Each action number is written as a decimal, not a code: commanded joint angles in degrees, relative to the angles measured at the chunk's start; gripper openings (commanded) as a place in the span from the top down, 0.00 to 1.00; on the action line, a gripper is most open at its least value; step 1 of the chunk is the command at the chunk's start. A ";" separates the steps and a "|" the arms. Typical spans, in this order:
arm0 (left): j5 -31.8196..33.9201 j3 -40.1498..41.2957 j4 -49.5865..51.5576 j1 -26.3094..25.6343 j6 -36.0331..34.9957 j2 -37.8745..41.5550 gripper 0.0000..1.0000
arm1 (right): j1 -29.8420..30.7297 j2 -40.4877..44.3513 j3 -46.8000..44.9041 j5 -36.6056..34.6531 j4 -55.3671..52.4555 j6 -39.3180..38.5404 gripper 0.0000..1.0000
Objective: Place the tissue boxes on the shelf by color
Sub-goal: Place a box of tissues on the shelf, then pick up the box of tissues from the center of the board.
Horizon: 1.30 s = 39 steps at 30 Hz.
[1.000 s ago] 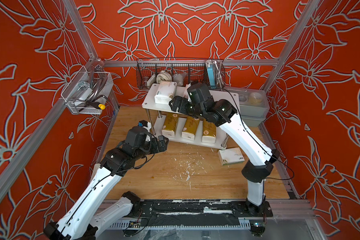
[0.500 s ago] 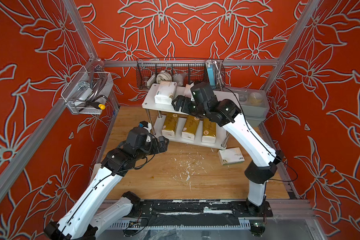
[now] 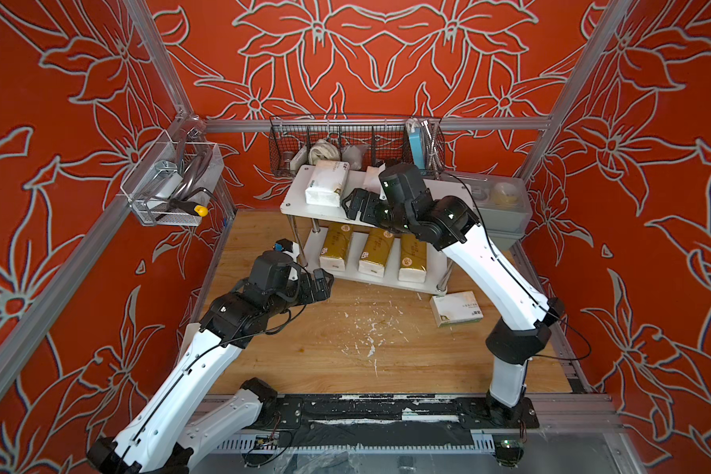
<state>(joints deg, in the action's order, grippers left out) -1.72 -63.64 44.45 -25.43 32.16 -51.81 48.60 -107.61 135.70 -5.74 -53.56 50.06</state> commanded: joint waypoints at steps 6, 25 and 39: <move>-0.75 0.53 -1.20 0.38 -0.06 0.57 0.01 | -0.65 2.91 -1.93 -1.51 0.91 -1.01 0.01; -3.92 -0.70 -0.02 0.38 -0.88 1.60 0.01 | -0.61 29.02 -28.79 -0.25 4.22 -1.48 0.01; -7.04 0.71 0.90 0.38 -0.59 2.94 0.01 | -7.46 65.80 -65.47 -19.38 -19.20 14.33 0.01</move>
<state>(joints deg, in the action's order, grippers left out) -7.46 -63.64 44.58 -25.43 31.97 -49.12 41.85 -43.00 74.08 -18.81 -64.97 58.46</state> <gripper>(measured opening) 0.987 0.991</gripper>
